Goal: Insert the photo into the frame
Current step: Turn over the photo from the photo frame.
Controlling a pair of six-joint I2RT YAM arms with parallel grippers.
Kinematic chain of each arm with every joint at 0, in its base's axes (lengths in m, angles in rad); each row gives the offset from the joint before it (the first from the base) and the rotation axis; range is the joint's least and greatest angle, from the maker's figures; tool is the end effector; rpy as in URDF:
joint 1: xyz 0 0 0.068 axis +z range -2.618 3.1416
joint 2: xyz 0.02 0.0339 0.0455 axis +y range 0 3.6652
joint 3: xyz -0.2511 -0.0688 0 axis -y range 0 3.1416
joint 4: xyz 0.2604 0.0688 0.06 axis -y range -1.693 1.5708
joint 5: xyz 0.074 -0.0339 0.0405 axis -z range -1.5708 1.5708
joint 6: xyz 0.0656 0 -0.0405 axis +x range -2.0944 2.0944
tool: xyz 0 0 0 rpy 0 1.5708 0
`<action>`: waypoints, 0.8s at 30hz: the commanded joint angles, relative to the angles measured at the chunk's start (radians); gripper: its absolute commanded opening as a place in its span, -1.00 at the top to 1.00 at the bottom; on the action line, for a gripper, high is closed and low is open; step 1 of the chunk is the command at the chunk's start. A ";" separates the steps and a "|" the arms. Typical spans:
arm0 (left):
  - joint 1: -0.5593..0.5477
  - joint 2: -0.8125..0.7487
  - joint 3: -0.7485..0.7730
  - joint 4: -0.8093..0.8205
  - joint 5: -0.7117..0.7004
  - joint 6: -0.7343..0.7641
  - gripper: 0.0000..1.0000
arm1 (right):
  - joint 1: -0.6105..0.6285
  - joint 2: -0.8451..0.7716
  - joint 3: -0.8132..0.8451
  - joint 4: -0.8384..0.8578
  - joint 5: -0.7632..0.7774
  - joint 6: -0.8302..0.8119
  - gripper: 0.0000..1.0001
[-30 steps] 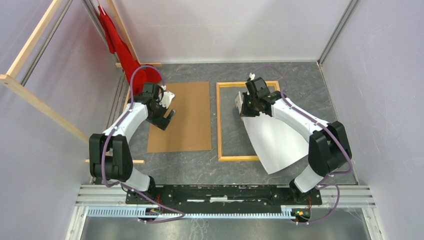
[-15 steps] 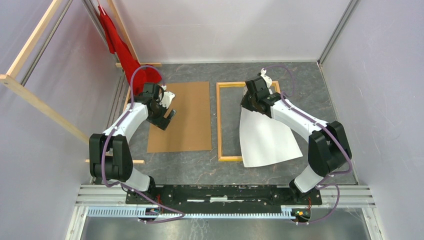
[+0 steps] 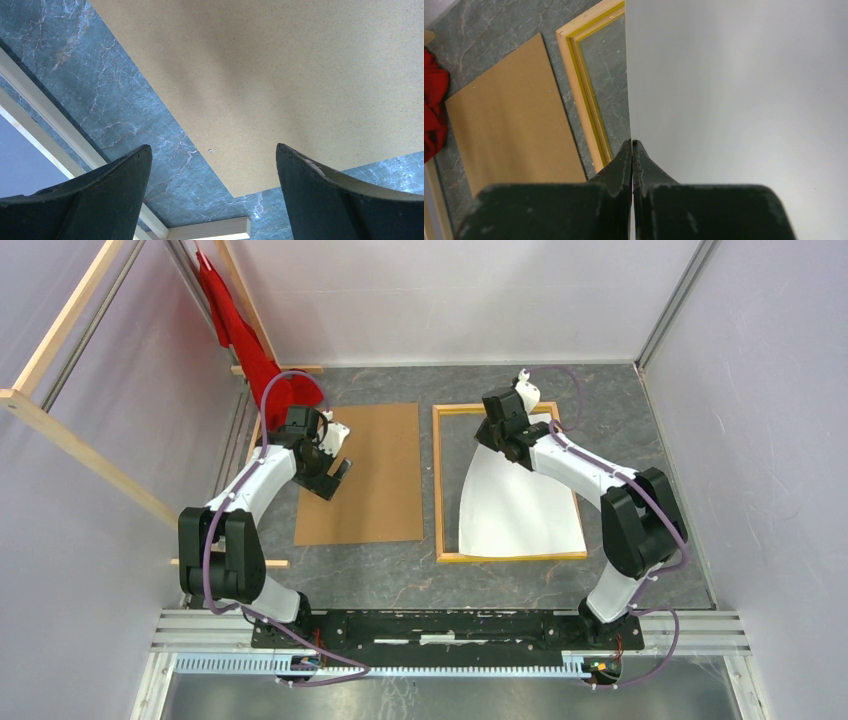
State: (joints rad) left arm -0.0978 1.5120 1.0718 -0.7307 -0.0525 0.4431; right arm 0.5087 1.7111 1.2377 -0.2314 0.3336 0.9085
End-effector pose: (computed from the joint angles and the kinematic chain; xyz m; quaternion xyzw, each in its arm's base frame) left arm 0.3195 -0.0279 0.1790 0.2567 0.9455 0.0595 0.1912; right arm 0.3754 0.1847 0.2087 0.2460 0.8635 0.1548 0.4122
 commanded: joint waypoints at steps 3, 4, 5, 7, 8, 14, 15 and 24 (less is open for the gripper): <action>-0.004 0.003 0.014 0.018 -0.016 -0.023 -1.00 | 0.004 0.026 0.047 0.048 0.039 0.006 1.00; -0.003 0.004 0.014 0.019 -0.015 -0.024 -1.00 | 0.004 0.028 0.045 0.060 0.041 0.006 1.00; -0.003 0.006 0.014 0.018 -0.016 -0.024 -1.00 | 0.003 0.031 0.045 0.064 0.043 0.006 1.00; -0.003 0.010 0.015 0.019 -0.014 -0.024 -1.00 | 0.002 0.039 0.052 0.075 0.042 0.006 1.00; -0.004 0.010 0.016 0.019 -0.014 -0.025 -1.00 | 0.002 0.043 0.060 0.076 0.040 0.005 1.00; -0.003 0.013 0.019 0.017 -0.016 -0.024 -1.00 | 0.003 0.058 0.081 0.095 0.034 0.002 1.00; -0.003 0.013 0.019 0.017 -0.016 -0.024 -1.00 | 0.003 0.058 0.079 0.096 0.036 0.002 1.00; -0.004 0.009 0.015 0.016 -0.016 -0.021 -1.00 | 0.002 0.047 0.062 0.076 0.080 0.003 1.00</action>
State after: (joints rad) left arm -0.0978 1.5261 1.0718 -0.7303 -0.0551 0.4435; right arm 0.5095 1.7664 1.2755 -0.1738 0.3515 0.9112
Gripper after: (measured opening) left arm 0.994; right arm 0.006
